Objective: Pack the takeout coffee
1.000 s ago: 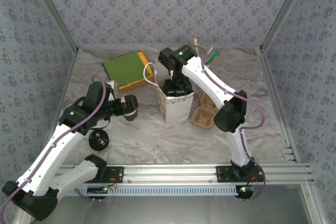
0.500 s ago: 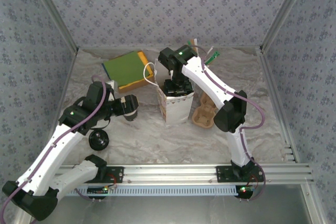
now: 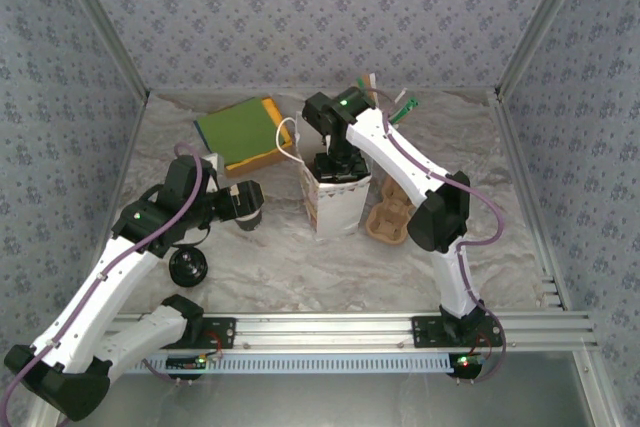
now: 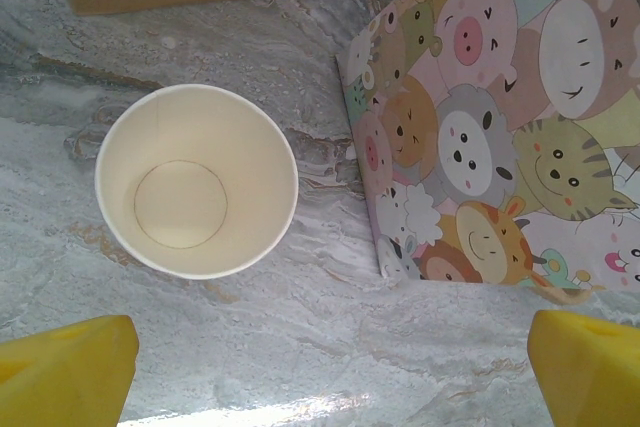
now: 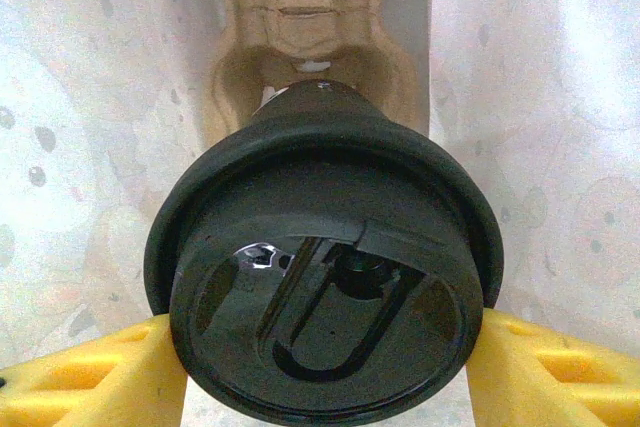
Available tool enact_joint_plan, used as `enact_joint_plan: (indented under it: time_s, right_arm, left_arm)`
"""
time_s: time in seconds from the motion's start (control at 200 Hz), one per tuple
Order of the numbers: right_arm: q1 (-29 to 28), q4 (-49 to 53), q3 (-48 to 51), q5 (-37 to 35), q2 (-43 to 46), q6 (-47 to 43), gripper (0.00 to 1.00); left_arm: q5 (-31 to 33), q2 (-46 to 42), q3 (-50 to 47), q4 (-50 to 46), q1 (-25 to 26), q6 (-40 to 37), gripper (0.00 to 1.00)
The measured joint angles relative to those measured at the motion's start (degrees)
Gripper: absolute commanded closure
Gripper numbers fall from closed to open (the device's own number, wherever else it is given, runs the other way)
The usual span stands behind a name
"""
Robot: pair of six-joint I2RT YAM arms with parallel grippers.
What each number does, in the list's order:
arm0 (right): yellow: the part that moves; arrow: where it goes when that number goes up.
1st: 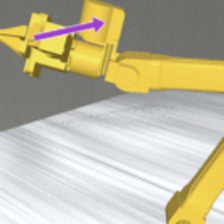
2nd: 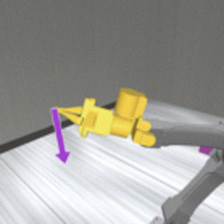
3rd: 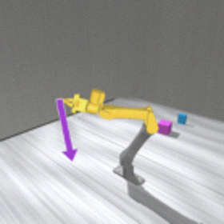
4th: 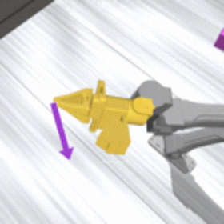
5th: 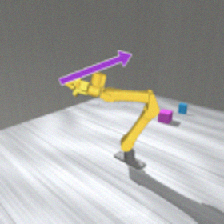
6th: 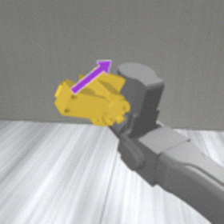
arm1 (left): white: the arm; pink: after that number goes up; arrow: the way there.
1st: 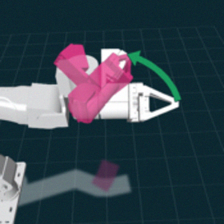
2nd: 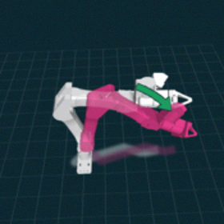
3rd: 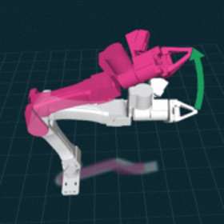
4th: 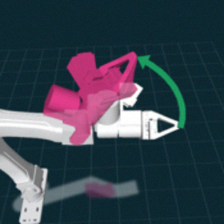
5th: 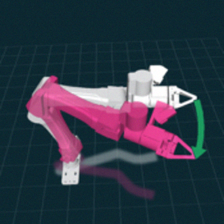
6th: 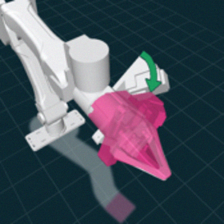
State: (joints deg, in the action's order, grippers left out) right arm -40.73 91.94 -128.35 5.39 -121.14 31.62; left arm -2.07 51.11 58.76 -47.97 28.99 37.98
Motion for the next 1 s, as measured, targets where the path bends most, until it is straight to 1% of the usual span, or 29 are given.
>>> enact_joint_plan:
  time_s: [0.999]
  right_arm:
    - [0.4,0.0,1.8,0.2,0.0,-0.2,0.32]
  left_arm:
    - [0.0,0.0,0.0,0.0,0.0,0.0,0.0]
